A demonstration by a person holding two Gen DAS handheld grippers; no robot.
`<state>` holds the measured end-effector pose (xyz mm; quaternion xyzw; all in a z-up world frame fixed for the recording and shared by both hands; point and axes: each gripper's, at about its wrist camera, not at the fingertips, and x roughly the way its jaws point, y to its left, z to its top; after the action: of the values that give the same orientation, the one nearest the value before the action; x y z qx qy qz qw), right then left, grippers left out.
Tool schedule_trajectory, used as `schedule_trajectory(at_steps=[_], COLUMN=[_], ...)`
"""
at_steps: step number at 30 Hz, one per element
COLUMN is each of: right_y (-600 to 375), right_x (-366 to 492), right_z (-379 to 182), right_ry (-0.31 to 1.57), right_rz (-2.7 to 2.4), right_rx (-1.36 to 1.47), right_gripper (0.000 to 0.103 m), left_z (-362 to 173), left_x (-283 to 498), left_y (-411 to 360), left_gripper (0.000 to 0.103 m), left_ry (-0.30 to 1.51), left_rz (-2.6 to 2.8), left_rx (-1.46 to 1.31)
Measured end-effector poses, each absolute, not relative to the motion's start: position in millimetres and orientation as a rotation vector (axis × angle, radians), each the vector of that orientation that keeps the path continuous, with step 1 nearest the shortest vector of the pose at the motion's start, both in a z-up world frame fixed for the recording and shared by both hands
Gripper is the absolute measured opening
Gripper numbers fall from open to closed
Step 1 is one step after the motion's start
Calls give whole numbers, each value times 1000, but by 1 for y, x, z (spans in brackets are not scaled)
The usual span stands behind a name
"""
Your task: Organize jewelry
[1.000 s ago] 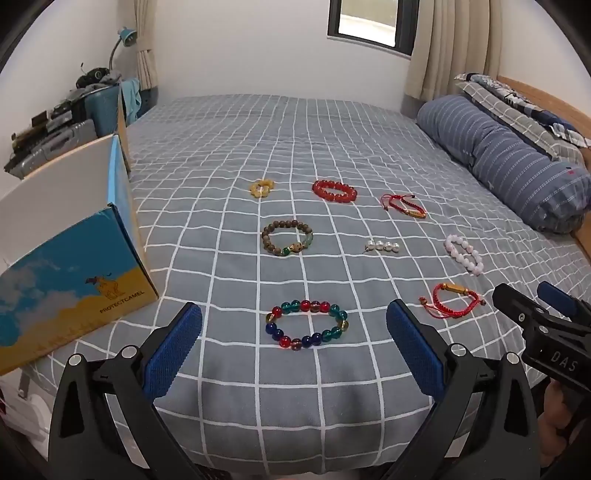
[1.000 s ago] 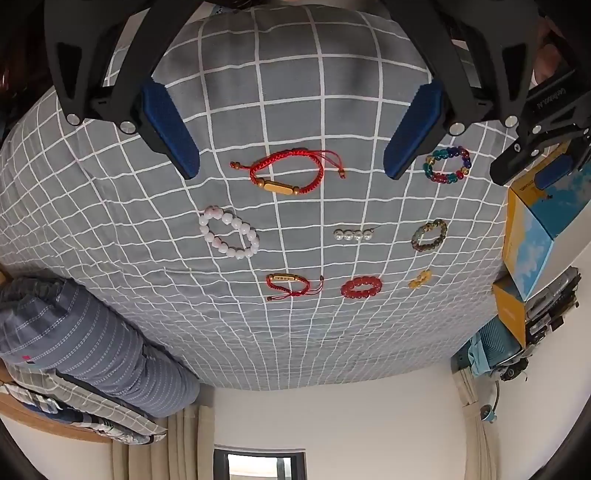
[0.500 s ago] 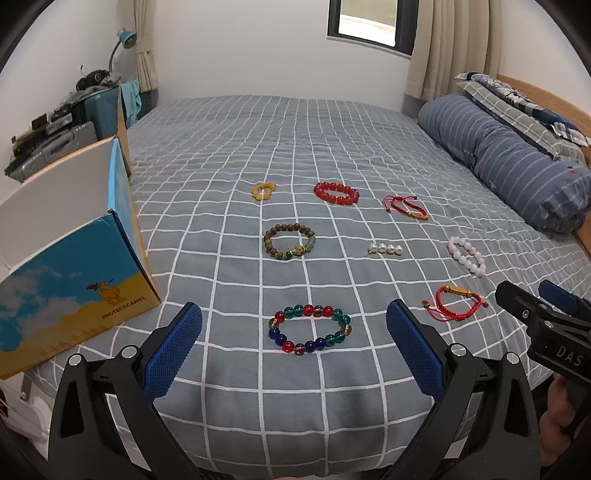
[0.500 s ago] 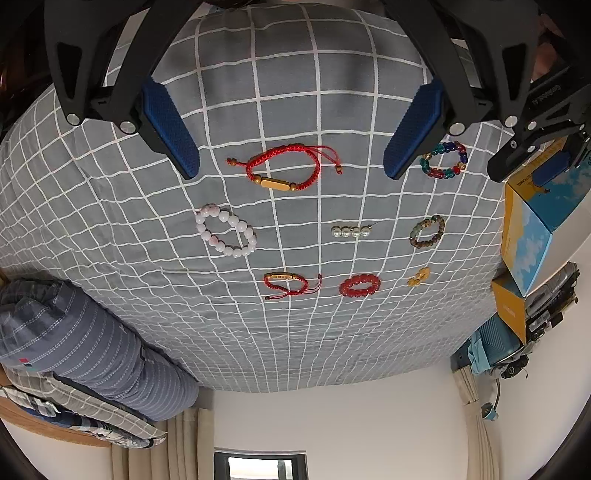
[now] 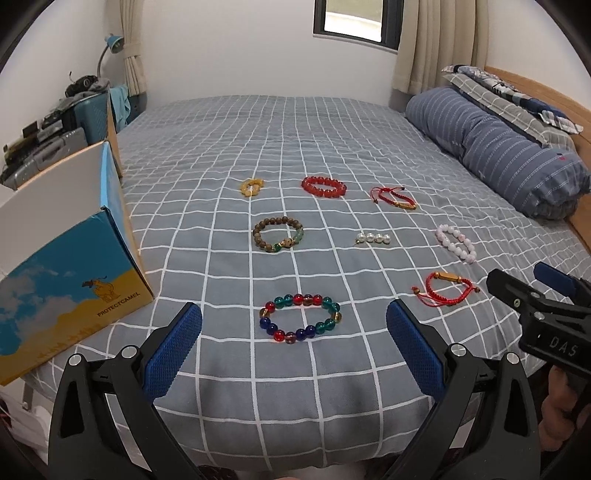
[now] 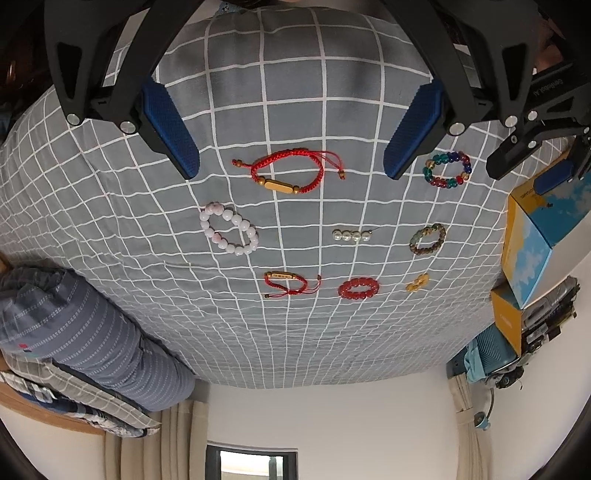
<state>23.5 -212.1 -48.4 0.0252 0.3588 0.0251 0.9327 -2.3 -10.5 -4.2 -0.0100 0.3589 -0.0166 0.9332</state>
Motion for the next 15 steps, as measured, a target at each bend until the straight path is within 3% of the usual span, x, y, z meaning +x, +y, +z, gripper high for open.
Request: schedule_trajectory(at_steps=[15], right_y=[-211], right_x=[38], right_z=[-49], right_ry=[748], right_rz=[30], right_rx=[59], right_gripper=[96], left_z=[-2], left_x=[10], left_y=[-7], left_gripper=[97], left_ry=[745], left_rz=[-9], left_rx=[-8])
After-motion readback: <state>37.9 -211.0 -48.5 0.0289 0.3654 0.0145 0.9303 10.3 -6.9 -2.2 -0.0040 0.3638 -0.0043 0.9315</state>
